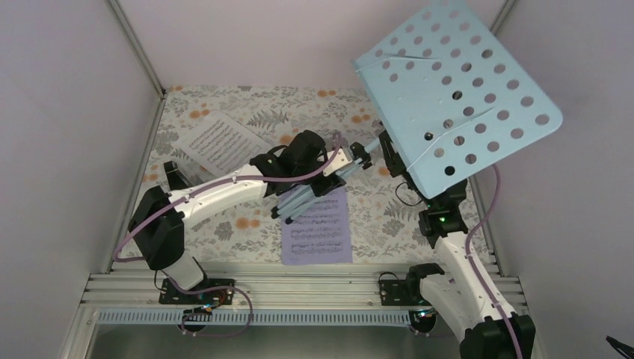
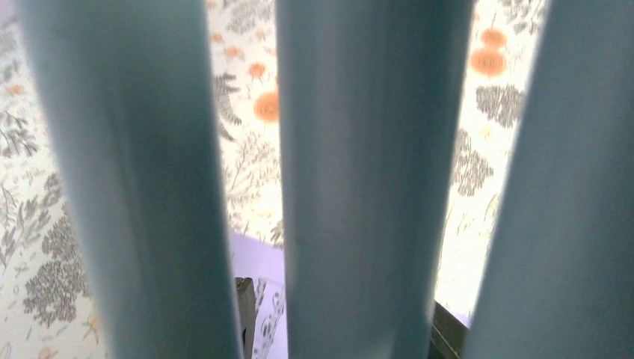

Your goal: Pack up the instrument practice props

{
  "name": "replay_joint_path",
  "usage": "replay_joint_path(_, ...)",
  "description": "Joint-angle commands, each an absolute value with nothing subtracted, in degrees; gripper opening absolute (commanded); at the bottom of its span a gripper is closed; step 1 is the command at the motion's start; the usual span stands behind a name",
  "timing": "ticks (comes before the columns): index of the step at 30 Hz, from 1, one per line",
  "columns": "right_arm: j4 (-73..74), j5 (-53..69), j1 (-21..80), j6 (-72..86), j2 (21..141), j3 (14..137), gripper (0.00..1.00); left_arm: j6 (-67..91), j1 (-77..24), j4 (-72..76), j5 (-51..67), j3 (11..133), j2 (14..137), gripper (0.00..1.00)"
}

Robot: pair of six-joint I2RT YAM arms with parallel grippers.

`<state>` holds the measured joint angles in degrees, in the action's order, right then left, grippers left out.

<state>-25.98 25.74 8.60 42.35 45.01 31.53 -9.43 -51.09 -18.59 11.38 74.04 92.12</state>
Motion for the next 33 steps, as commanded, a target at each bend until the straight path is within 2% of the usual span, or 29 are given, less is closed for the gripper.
replay_joint_path(1, -37.69, 11.50, 5.71, 38.65, 43.38, 29.72, 0.10, -4.24, -41.98, -17.61, 10.79, 77.34, 86.08, 0.02)
replay_joint_path(4, -37.23, 12.30, 5.72, 37.07, 43.48, 27.55, 0.23, -3.23, -39.86, -16.91, 14.09, 77.70, 86.48, 0.02)
replay_joint_path(8, -35.88, 13.36, 5.71, 36.87, 43.68, 24.66, 0.49, -2.77, -38.32, -17.33, 15.80, 80.22, 88.08, 0.02)
replay_joint_path(12, -36.23, 14.03, 5.78, 39.64, 42.36, 18.43, 0.59, -3.29, -35.28, -17.26, 18.66, 82.16, 89.45, 0.02)
replay_joint_path(22, -25.10, 5.91, 5.72, 37.48, 30.82, 14.83, 0.69, -14.68, -32.97, -24.00, 15.18, 88.13, 95.96, 0.02)
replay_joint_path(33, -11.17, 0.63, 5.72, 35.69, 17.01, 20.73, 0.73, -26.66, -32.87, -24.85, 8.91, 89.14, 100.30, 0.02)
